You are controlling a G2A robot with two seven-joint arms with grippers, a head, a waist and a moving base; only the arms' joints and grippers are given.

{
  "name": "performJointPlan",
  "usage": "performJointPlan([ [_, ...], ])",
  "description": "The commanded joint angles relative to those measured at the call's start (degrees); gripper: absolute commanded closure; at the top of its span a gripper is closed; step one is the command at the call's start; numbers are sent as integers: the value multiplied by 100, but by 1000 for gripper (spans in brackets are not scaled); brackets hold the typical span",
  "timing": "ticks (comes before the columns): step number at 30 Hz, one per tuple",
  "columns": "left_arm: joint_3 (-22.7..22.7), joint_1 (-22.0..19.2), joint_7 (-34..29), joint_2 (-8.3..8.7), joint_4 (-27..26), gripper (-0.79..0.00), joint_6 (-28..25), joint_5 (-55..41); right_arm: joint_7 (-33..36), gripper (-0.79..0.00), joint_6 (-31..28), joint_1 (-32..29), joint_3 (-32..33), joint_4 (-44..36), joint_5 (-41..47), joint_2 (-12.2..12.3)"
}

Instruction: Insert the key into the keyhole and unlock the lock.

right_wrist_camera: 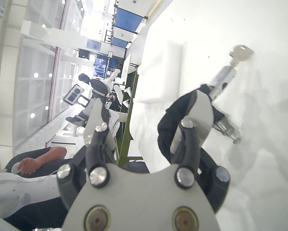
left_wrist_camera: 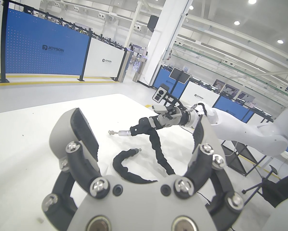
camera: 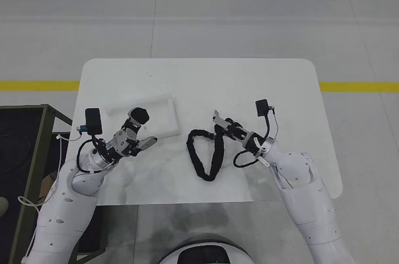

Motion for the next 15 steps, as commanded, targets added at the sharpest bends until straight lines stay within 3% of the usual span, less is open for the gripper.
performJointPlan([
  [1, 0, 0, 0, 0, 0, -785, 0, 1, -230, -785, -41, -159, -15, -292, -551, 16],
  [7, 0, 0, 0, 0, 0, -784, 0, 1, -349, -784, -2, -250, -39, -463, -955, 29],
  [15, 0, 0, 0, 0, 0, -784, 0, 1, -341, -784, -4, -244, -38, -453, -816, 28],
])
